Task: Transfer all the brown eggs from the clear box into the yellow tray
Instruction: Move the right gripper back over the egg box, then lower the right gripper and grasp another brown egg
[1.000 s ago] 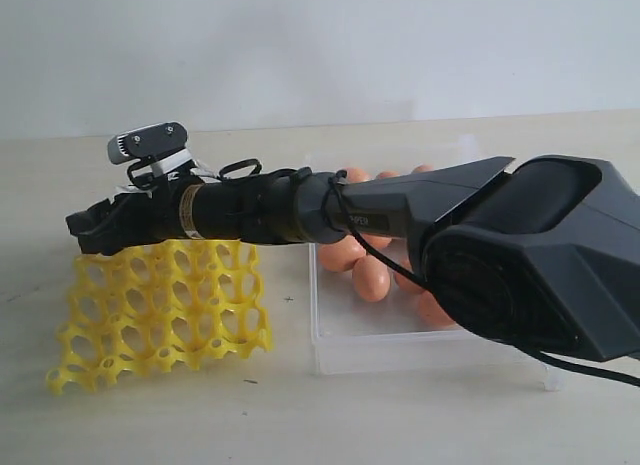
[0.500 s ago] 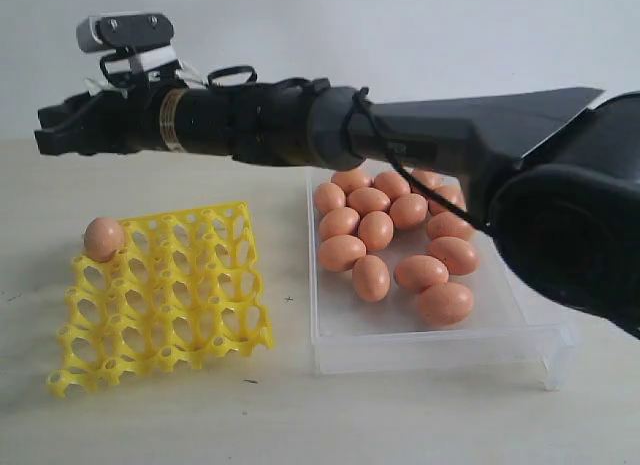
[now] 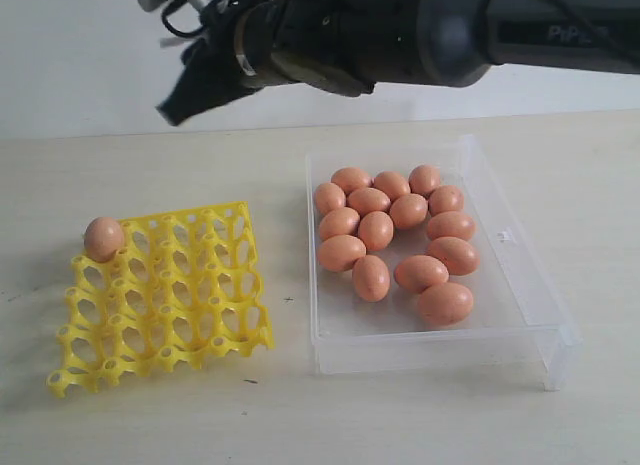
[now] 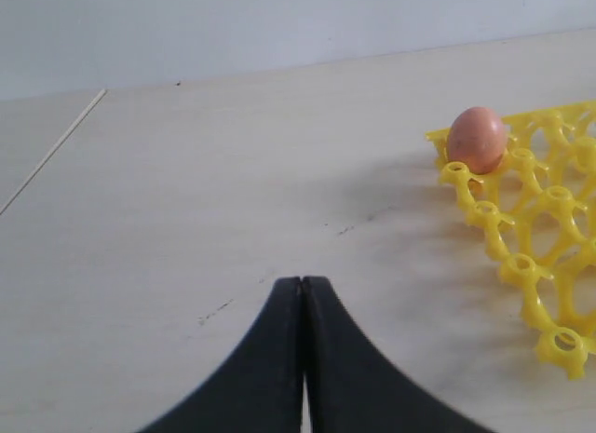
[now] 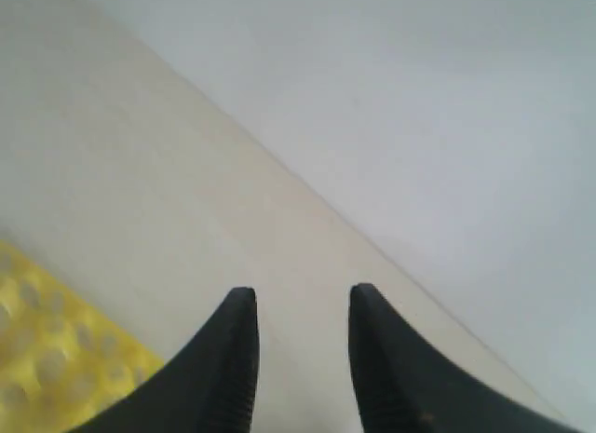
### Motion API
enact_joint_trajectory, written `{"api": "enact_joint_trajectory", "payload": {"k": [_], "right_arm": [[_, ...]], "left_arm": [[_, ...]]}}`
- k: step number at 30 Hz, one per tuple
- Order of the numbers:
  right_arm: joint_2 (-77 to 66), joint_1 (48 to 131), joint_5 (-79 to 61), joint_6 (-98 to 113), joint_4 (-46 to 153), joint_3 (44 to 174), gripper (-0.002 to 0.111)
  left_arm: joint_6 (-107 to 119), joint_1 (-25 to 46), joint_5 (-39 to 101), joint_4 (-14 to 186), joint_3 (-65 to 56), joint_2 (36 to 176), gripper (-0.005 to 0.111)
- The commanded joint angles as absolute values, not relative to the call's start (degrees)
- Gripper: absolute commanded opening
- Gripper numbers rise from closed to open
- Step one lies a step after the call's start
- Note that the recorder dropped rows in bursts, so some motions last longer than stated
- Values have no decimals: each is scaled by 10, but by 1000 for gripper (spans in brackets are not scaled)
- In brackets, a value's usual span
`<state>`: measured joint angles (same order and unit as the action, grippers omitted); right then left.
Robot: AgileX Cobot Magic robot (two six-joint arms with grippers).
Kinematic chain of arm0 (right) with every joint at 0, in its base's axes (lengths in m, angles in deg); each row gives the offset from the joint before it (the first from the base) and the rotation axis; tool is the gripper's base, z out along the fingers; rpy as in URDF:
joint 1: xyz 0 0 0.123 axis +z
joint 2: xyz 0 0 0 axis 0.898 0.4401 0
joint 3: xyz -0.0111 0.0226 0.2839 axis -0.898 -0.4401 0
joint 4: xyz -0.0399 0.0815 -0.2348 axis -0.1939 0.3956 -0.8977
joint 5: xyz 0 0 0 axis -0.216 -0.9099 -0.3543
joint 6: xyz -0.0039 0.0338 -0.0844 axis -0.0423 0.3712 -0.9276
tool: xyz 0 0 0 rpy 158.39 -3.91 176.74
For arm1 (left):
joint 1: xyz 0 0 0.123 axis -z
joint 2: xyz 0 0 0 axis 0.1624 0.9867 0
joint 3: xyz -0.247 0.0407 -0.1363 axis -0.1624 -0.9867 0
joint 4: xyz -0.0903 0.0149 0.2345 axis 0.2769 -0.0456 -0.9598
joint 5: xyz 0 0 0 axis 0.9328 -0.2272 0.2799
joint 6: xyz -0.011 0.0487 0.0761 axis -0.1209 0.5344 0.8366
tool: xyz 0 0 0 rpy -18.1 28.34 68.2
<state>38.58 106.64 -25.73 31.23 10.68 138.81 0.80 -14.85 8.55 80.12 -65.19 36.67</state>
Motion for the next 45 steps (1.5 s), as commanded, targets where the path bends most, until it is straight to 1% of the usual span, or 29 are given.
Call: {"api": "enact_joint_trajectory", "payload": {"k": [1, 4, 7, 8, 10, 14, 16, 22, 28, 37, 42, 45], "right_arm": [[368, 1047, -468, 162, 178, 1379, 31], [371, 1027, -576, 153, 190, 1379, 32], [375, 1002, -638, 167, 203, 1379, 32], [378, 992, -655, 170, 218, 1379, 34], [384, 974, -687, 176, 249, 1379, 40], [406, 948, -760, 170, 315, 1379, 56], [416, 942, -789, 141, 333, 1379, 60], [427, 939, -789, -19, 414, 1379, 60], [427, 939, -789, -134, 435, 1379, 60], [449, 939, -789, -206, 491, 1373, 60], [478, 939, -789, -206, 476, 1373, 60], [491, 939, -789, -206, 428, 1374, 60]], "left_arm": [[5, -145, 90, 802, -650, 363, 0], [5, -145, 90, 802, -650, 363, 0], [5, -145, 90, 800, -650, 363, 0], [5, -145, 90, 800, -650, 363, 0], [5, -145, 90, 800, -650, 363, 0], [5, -145, 90, 800, -650, 363, 0], [5, -145, 90, 800, -650, 363, 0], [5, -145, 90, 800, -650, 363, 0], [5, -145, 90, 800, -650, 363, 0], [5, -145, 90, 800, -650, 363, 0], [5, -145, 90, 800, -650, 363, 0], [5, -145, 90, 800, -650, 363, 0]]}}
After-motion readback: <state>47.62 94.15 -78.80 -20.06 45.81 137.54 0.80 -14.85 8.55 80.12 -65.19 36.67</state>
